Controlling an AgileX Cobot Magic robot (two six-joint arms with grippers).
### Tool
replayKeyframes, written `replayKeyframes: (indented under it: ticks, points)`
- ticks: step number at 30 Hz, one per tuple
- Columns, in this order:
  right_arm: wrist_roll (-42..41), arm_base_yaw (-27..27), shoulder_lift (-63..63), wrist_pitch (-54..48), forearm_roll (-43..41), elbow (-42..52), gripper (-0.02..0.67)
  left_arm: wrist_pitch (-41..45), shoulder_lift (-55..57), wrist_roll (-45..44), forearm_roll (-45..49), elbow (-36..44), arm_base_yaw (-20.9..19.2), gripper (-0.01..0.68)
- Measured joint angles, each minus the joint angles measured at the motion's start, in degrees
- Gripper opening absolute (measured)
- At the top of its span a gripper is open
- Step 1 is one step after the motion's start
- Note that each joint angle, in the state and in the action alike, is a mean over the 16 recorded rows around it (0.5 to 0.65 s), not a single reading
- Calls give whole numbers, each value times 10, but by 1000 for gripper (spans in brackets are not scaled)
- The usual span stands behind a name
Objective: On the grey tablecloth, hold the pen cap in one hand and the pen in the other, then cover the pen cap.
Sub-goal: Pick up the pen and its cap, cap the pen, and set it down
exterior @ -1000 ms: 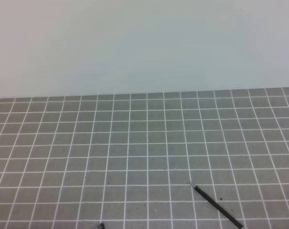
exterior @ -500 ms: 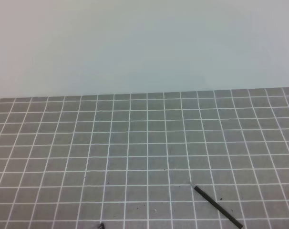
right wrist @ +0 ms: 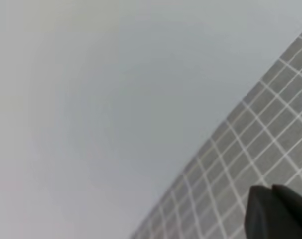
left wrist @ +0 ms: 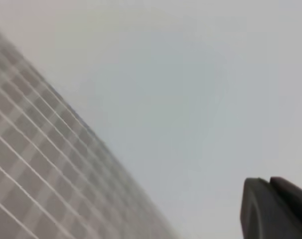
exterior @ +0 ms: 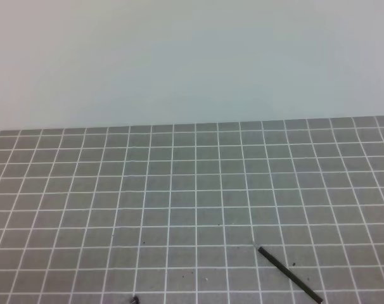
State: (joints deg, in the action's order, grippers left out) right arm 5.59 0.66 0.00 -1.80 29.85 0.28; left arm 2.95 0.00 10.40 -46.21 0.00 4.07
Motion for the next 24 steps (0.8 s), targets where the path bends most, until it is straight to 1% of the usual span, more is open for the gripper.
replayKeyframes:
  ticks: [5,9,13,20,24]
  points:
    - [15,0,0,32,108,0,8,-4,0,19,-136,0,0,-3]
    - [18,0,0,46,160,0,8,-7,0,28,-204,0,0,-3]
    - [17,0,0,51,173,0,8,-11,-1,28,-226,0,0,-3]
    - [12,0,0,50,177,0,8,-25,-1,29,-228,0,0,-3]
    - [-6,0,0,46,177,-2,8,-24,-1,25,-228,-1,0,-3]
